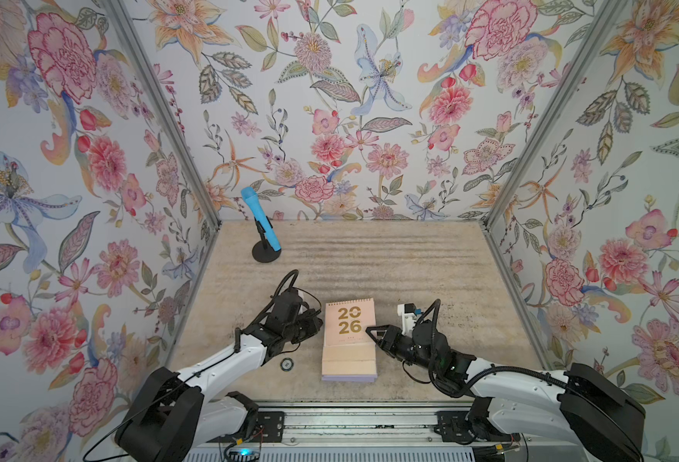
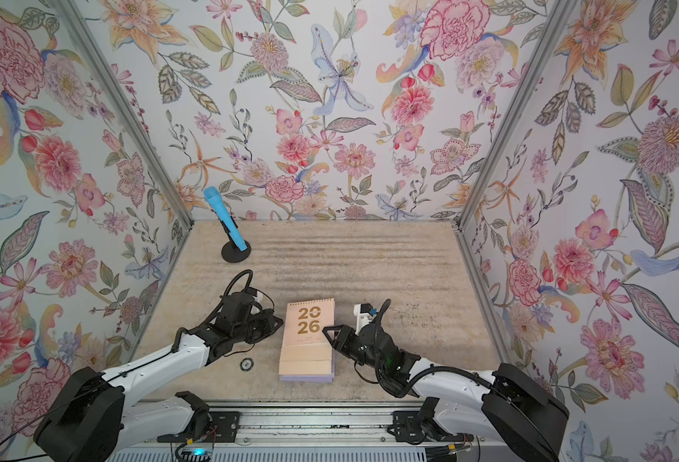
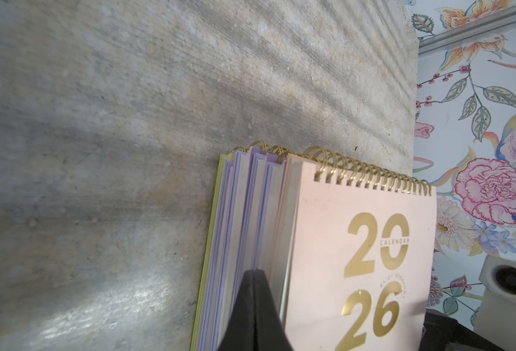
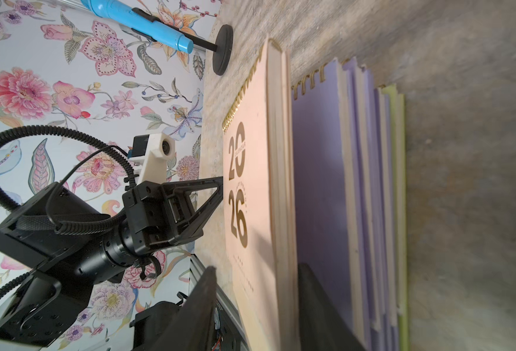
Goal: Stack the calendars
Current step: Place the calendar at the calendar.
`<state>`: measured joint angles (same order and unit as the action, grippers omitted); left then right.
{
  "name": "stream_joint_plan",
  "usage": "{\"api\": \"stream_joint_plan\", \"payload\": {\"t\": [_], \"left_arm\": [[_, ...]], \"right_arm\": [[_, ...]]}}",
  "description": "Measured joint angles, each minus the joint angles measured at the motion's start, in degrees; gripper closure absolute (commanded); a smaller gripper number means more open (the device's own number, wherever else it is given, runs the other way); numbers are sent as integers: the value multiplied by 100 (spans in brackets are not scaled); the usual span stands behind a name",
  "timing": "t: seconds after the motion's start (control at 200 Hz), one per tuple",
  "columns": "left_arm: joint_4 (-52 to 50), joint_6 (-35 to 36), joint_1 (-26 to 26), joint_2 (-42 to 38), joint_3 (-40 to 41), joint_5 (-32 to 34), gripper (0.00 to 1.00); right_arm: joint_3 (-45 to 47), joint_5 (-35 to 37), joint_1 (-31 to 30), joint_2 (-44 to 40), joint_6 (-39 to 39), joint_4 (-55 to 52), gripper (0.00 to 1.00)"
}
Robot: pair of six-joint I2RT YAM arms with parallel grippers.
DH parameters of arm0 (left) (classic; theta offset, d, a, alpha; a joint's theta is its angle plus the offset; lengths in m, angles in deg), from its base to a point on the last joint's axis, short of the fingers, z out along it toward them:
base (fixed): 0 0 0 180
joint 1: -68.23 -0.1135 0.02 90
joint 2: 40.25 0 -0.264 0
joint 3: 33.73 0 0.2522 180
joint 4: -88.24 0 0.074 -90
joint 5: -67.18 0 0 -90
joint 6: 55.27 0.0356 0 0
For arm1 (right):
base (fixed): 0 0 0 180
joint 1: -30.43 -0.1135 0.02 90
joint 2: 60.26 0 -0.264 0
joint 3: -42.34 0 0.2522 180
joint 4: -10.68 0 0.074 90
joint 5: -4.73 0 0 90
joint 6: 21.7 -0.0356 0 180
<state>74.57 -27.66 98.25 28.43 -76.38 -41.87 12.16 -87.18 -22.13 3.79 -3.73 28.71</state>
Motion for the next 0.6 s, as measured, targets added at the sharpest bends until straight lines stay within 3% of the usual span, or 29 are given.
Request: {"api": "stream_joint_plan", "payload": {"t": [0.17, 0.305, 0.33, 0.4, 0.425, 0.465, 0.6], "left_arm": [[-44, 42, -2, 31, -17, 4, 100], [-251, 214, -160, 76, -162, 11, 98], [-315, 271, -236, 83, -214, 20, 91], [-501, 474, -518, 85, -385, 63, 55], [-564, 551, -636, 85, -450, 90, 31], [-673, 693, -857, 85, -575, 153, 2], [-990, 1239, -1705, 133, -1071, 442, 0]], "right_arm": [[70, 2, 334, -590, 57, -557, 53], [-35, 37, 693, -1128, 321, -1530, 38], [-92, 39, 780, -1196, 424, -1735, 31], [-306, 55, 1154, -1362, 717, -2306, 1], [-404, 44, 1353, -1414, 855, -2507, 1], [-538, 46, 1657, -1471, 1075, -2741, 1], [-981, 57, 2964, -1508, 1971, -3268, 1]]}}
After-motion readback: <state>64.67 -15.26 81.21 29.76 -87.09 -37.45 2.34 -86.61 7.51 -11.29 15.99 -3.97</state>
